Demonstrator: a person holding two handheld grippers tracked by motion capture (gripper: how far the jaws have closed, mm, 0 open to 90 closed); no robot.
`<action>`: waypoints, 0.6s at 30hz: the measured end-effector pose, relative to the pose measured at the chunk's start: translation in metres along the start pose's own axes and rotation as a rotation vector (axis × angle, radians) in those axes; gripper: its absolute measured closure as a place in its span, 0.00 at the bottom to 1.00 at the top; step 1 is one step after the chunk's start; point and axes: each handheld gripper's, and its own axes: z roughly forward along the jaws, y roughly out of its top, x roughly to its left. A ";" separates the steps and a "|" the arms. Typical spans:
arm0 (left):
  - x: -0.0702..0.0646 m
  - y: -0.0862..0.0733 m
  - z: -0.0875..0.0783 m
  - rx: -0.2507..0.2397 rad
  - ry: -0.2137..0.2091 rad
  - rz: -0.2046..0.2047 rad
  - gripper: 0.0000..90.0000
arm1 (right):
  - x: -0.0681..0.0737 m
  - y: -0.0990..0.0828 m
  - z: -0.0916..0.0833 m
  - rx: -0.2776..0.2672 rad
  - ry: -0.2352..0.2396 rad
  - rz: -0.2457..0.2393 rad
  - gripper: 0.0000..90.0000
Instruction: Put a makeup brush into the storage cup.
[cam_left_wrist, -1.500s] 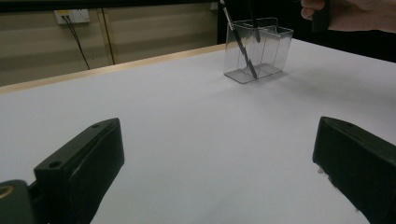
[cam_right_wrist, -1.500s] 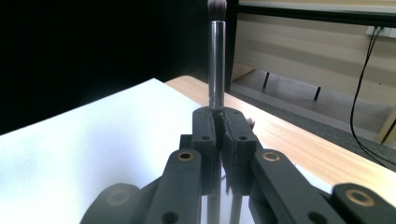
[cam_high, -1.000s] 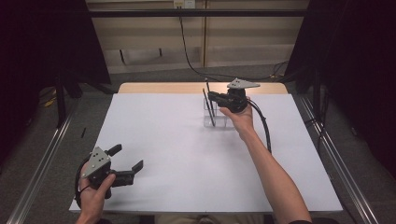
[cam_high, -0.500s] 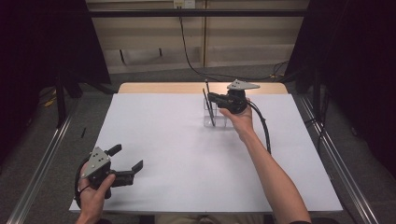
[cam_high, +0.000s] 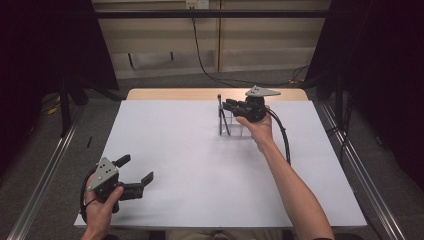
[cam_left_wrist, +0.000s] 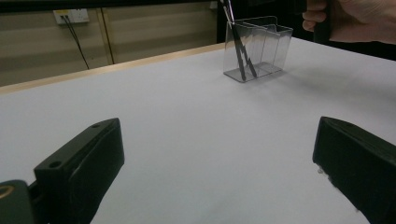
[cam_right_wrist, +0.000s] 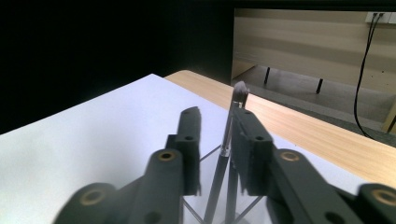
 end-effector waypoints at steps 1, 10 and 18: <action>0.000 0.000 0.000 0.000 0.000 0.001 0.02 | 0.000 0.000 0.000 -0.002 0.000 0.001 0.77; 0.000 0.000 0.000 -0.001 0.000 -0.003 0.02 | 0.000 -0.001 -0.001 0.014 -0.011 0.017 0.41; 0.002 0.001 0.000 -0.005 0.004 -0.005 0.02 | 0.003 -0.001 -0.002 0.019 -0.015 0.012 0.19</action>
